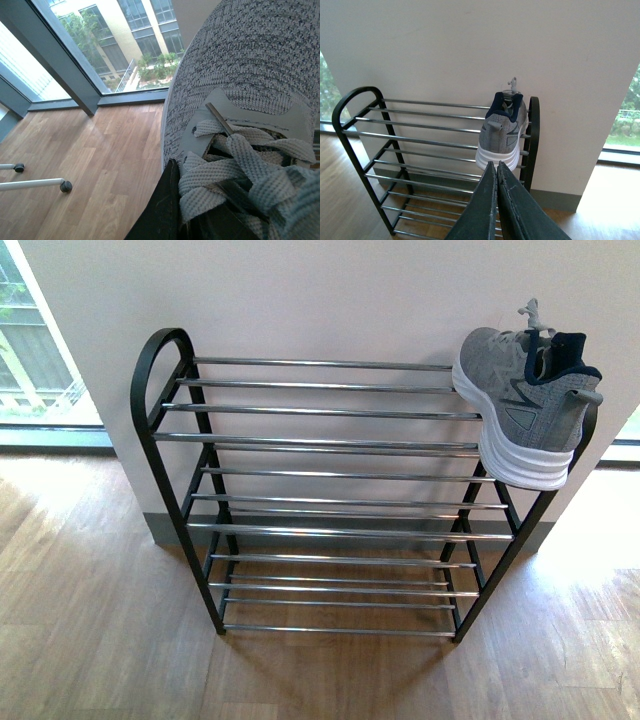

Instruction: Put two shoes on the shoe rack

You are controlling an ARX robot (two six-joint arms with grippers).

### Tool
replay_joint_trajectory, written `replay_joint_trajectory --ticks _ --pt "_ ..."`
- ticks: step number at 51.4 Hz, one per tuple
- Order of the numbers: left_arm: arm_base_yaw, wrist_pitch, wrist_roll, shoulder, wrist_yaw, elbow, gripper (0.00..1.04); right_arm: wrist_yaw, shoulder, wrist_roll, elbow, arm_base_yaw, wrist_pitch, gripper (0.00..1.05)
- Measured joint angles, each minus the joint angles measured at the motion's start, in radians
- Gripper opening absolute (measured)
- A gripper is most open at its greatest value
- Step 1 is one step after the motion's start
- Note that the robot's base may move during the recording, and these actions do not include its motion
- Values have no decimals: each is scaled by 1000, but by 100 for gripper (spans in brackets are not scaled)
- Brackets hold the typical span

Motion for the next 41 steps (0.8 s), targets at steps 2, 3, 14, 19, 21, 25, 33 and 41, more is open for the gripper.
replay_joint_trajectory --ticks 2,3,14,19,21,25,33,41 --pt "0 0 0 0 0 0 2 0 0 -1 0 0 0 6" --pt "0 0 0 0 0 0 2 0 0 0 0 0 0 10" --pt "0 0 0 0 0 0 2 0 -1 -1 0 0 0 41" --pt "0 0 0 0 -9 0 2 -4 -1 -1 0 0 0 59" --pt "0 0 0 0 -10 0 2 -3 -1 -1 0 0 0 64" --pt "0 0 0 0 -9 0 2 -3 -1 -1 0 0 -1 82" --pt "58 -100 -170 5 262 35 2 4 -2 0 0 2 -3 95" --pt "153 -57 -596 225 584 171 2 -1 -2 0 0 3 -3 95"
